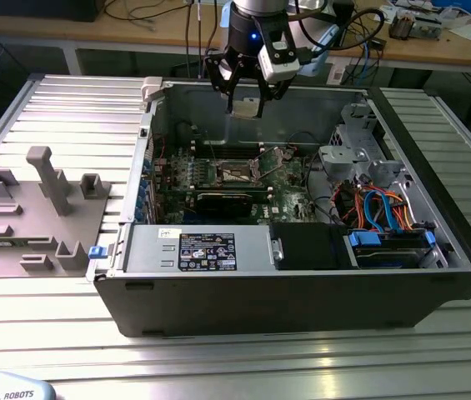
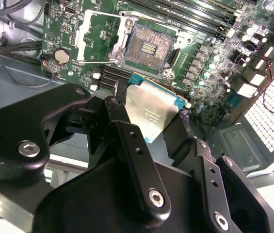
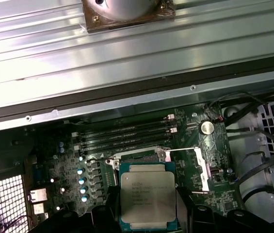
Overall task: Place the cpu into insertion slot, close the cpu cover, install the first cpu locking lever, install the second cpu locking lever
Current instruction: 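Place the cpu into insertion slot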
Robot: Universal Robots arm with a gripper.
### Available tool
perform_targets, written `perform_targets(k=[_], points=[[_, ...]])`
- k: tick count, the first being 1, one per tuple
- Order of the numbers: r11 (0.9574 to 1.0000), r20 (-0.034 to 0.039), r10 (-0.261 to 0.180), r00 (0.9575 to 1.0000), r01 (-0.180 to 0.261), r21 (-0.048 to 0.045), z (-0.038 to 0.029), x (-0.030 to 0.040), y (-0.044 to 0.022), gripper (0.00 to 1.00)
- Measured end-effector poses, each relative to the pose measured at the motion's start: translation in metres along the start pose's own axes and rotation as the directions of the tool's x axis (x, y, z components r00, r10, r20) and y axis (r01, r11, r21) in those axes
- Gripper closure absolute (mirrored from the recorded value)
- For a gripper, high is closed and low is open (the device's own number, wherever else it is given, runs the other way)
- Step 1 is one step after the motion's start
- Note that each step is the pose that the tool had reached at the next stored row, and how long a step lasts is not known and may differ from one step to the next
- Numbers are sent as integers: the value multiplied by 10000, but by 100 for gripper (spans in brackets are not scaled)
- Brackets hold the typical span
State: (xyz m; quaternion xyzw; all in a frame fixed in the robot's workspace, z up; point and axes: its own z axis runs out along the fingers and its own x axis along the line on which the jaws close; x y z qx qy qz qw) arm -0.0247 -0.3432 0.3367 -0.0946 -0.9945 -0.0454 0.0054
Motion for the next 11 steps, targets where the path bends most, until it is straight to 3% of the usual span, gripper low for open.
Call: perform_targets(k=[11], points=[[10000,5,64,10000,-64,-2,1,0,0,46]])
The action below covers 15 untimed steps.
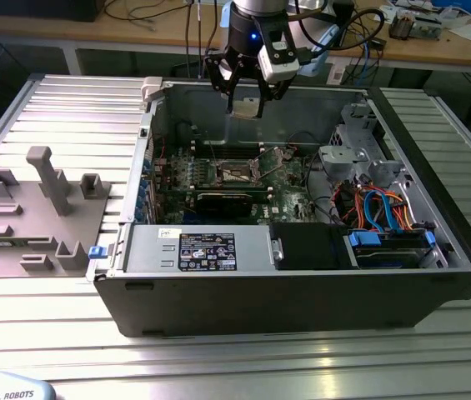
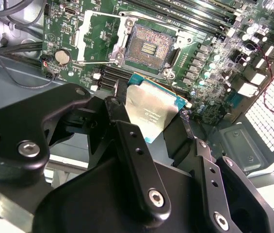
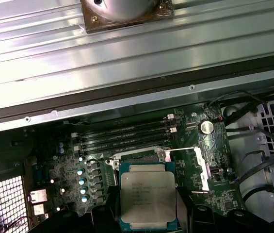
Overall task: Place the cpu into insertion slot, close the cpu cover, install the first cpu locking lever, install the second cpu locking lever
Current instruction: 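Place the cpu into insertion slot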
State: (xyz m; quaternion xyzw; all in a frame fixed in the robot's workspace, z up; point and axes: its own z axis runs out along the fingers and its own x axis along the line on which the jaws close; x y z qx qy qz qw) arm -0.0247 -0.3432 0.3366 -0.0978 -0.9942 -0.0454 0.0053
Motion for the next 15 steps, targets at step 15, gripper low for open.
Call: perform_targets(k=[15], points=[[9997,33,218,9998,-218,56,3,0,-1,46]])
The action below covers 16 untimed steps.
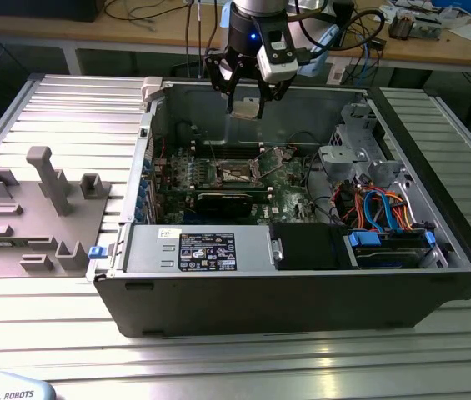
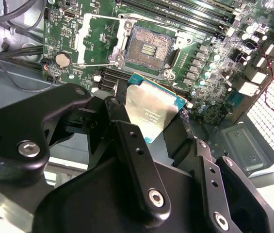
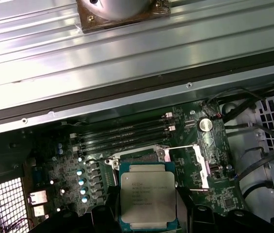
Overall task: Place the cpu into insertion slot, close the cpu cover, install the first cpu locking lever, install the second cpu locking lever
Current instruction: 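Place the cpu into insertion slot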
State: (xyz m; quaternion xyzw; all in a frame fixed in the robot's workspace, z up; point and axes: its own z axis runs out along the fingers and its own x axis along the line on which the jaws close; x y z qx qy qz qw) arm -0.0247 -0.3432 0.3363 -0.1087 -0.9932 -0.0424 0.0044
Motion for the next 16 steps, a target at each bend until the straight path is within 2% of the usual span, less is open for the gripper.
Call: perform_targets(k=[16], points=[[10000,6,70,10000,-70,-1,7,0,0,46]])
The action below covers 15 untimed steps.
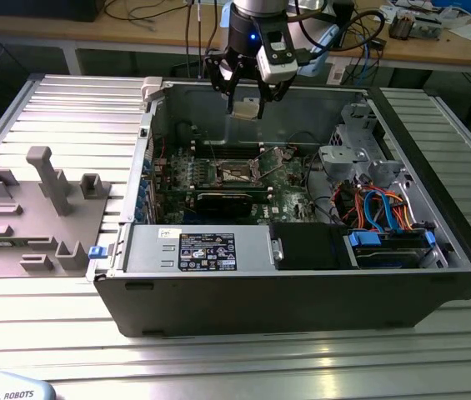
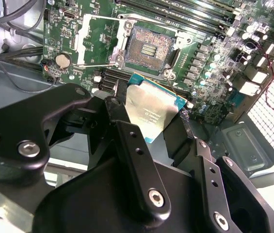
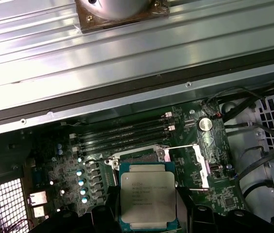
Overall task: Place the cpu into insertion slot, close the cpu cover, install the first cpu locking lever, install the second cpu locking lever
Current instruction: 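Place the cpu into insertion slot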
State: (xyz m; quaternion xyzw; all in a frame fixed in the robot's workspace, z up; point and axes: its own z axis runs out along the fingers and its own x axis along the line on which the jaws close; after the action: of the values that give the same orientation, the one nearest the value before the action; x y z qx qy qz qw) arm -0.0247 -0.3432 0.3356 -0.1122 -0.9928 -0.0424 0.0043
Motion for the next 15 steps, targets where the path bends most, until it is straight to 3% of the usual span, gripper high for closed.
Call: perform_targets(k=[15], points=[[10000,6,72,10000,-72,-2,12,0,-1,46]])
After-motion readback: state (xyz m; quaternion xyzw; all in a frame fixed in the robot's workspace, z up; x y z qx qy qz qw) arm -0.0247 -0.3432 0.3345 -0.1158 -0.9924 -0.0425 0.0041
